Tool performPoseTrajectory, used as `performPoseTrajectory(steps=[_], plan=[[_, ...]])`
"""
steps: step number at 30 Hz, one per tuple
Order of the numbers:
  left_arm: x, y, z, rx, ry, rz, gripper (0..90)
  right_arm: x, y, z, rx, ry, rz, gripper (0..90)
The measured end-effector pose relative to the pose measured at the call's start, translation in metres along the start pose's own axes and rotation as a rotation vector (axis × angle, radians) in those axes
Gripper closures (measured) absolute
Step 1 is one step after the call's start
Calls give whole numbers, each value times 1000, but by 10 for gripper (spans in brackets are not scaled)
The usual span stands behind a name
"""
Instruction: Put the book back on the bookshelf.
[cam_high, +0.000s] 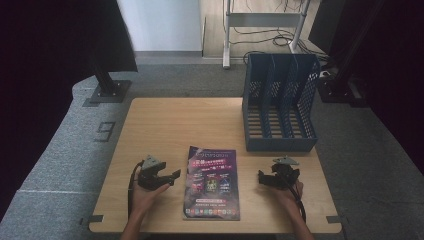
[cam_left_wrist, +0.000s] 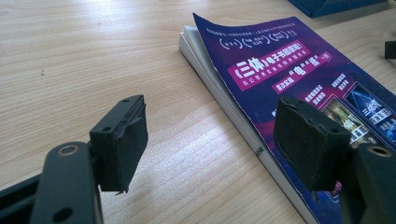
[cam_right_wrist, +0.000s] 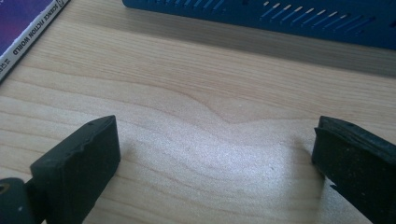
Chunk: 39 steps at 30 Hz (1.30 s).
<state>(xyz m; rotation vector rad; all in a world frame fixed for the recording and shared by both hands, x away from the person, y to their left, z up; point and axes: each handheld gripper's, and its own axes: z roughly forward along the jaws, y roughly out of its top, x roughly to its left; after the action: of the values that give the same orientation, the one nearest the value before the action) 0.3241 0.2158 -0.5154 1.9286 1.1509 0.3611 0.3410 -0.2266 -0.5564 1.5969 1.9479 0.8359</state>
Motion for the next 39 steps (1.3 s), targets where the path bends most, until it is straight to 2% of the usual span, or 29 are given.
performPoseTrajectory(steps=[2,5,11,15,17,22,24,27,29,30,34,35,39], plan=[[0,0,1,1,0,1,266,1,0,-1,-1,-2,2,28],[-1,0,4,16,-3,8,266,2,1,-4,-9,24,9,38],[-1,0,3,12,1,6,266,2,6,-14,-77,69,10,73],[-1,0,2,8,1,3,267,3,7,-17,-97,81,5,79],[0,0,2,10,0,1,266,4,8,-20,-123,94,3,94],[1,0,2,8,-3,-5,267,11,14,-28,-151,116,-12,107],[1,1,1,4,-5,-6,267,20,21,-35,-170,140,-31,114],[0,1,0,5,-9,-1,267,28,28,-38,-185,157,-35,121],[0,1,0,4,-10,-1,267,30,31,-38,-190,162,-37,124],[0,1,0,4,-15,0,267,38,36,-38,-183,181,-44,126],[0,1,0,4,-19,0,267,48,40,-36,-182,191,-54,125],[1,1,1,4,-20,-1,267,55,43,-34,-184,204,-56,124],[0,1,1,8,-21,0,267,62,47,-31,-185,218,-58,125]])
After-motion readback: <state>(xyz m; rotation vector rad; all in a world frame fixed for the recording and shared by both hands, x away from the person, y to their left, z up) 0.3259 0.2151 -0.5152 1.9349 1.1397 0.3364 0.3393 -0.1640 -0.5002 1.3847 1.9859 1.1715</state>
